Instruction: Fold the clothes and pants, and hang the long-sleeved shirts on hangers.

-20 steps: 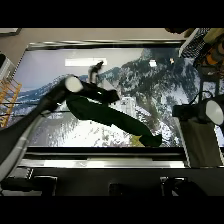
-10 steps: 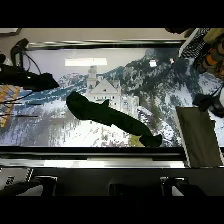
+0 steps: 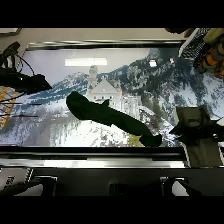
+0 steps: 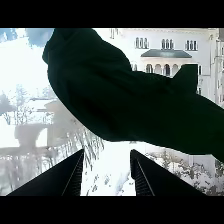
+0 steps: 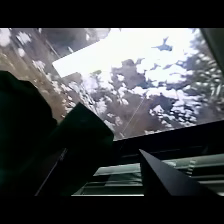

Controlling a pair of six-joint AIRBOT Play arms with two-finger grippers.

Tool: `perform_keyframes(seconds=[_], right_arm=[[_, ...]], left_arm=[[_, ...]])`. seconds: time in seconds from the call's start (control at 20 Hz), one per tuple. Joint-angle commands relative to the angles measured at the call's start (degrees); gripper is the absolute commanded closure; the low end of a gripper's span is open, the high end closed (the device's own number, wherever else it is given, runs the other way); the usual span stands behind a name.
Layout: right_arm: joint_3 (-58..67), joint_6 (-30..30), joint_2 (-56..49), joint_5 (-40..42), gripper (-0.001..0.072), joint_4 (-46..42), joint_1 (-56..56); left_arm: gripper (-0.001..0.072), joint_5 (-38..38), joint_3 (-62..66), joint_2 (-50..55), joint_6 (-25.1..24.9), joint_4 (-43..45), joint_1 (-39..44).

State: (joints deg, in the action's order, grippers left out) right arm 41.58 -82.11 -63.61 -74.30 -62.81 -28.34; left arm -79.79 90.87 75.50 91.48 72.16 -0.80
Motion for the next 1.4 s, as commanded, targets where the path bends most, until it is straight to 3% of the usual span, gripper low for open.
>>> perform_keyframes(seconds=[0.0,0.15,0.3,0.35,0.4,0.45,0.6,0.65,0.7,0.9,1.2,1.35], right_arm=[[-9.29,7.32,-0.2,7.61,0.0186,3.65,-1.09],[-13.46,8.66,-0.22,11.41,0.0163,6.23,-1.09],[-15.5,14.05,-0.22,13.55,0.016,13.88,-1.09],[-15.54,14.49,-0.26,14.1,0.016,14.82,-1.09],[-15.54,14.49,-0.26,14.69,0.016,14.78,-1.03],[-15.54,14.88,-0.39,14.86,0.0161,14.82,-1.03],[-15.93,16.0,-2.69,13.14,0.017,15.89,-1.03],[-16.44,17.33,-3.74,12.22,0.0188,16.98,-1.03],[-16.85,17.7,-4.39,11.5,0.0265,17.25,-1.03],[-16.87,19.23,-4.11,11.3,0.0653,17.75,-1.05],[-16.87,18.78,1.86,11.19,0.0678,22.05,-1.05],[-16.87,17.77,5.22,10.73,0.0677,21.2,-1.05]], left_arm=[[0.0373,-0.15,0.0,0.39,0.02,0.11,-0.09],[0.0372,-0.11,0.0,0.63,0.04,0.09,-0.07],[0.0369,-0.15,-0.02,0.63,1.62,0.11,-0.22],[0.031,-0.13,-0.04,0.63,2.01,0.13,-0.37],[0.0163,-0.15,-0.09,0.63,2.05,0.11,-0.57],[0.0121,-0.15,-0.13,0.63,2.16,0.11,-0.96],[0.0121,-0.15,-0.79,0.61,1.99,0.11,-2.45],[0.0121,-0.15,-1.75,0.61,1.95,0.11,-3.23],[0.0121,-0.15,-2.97,0.61,1.99,0.07,-4.11],[0.0121,3.48,-12.13,0.35,-0.72,-2.43,-8.04],[0.0122,15.45,-29.35,0.63,-13.18,-18.16,-10.78],[0.0122,19.02,-35.28,0.63,-14.88,-21.31,-10.78]])
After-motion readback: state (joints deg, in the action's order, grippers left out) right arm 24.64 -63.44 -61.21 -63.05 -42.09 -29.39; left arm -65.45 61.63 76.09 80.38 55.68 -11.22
